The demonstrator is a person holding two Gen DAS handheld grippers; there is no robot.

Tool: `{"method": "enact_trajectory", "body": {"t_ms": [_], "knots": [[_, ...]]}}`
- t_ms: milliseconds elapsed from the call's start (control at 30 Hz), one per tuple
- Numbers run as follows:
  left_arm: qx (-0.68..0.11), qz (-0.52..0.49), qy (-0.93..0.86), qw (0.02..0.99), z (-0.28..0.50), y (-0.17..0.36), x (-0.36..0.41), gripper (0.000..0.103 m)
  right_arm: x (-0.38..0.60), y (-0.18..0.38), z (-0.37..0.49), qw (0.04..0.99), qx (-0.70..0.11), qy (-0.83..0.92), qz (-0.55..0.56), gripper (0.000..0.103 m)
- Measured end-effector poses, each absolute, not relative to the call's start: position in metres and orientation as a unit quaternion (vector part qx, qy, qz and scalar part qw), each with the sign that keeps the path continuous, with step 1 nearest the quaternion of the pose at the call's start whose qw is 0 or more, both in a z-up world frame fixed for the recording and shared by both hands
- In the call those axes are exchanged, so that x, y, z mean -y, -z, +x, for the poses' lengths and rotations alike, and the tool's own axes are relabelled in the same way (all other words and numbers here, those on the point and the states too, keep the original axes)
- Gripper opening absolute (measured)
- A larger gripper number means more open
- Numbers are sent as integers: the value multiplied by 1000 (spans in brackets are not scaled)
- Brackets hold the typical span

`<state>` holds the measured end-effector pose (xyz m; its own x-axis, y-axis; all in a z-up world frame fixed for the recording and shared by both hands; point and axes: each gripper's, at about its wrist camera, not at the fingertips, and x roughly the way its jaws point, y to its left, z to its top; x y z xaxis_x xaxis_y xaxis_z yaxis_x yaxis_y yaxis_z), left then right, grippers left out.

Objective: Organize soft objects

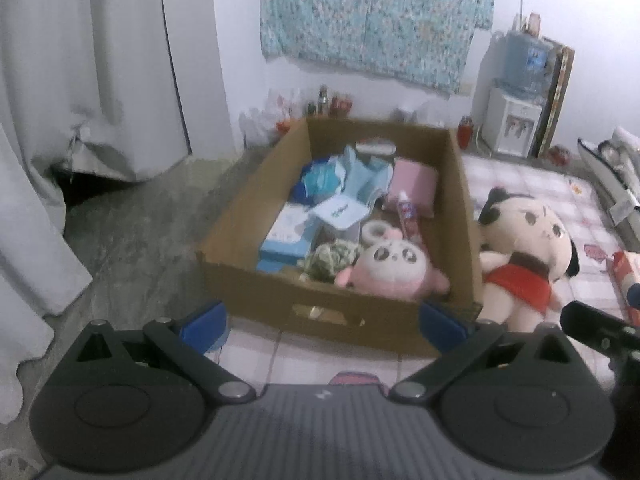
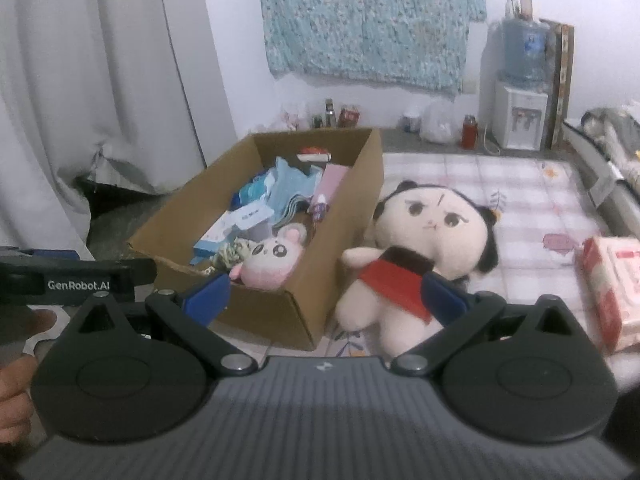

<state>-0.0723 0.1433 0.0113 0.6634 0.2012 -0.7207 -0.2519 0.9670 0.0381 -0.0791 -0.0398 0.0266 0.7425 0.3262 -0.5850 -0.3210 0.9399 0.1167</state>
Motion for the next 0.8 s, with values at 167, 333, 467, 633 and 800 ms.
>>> {"method": "enact_trajectory", "body": {"t_ms": [167, 333, 467, 633, 800], "knots": [[-412, -40, -125, 902, -67, -3, -151, 103, 29, -17, -66, 916, -355, -187, 19, 102], [-424, -28, -119, 897, -61, 0, -151, 103, 17, -12, -54, 909, -371, -189, 24, 102], [-428, -23, -117, 896, -60, -1, -152, 103, 10, -8, -46, 905, -381, -186, 17, 102], [-434, -24, -116, 893, -57, 0, -157, 103, 5, -1, -39, 903, -392, -175, 8, 102], [-438, -20, -116, 891, -55, 2, -158, 103, 4, 5, -33, 900, -402, -166, 9, 102]]}}
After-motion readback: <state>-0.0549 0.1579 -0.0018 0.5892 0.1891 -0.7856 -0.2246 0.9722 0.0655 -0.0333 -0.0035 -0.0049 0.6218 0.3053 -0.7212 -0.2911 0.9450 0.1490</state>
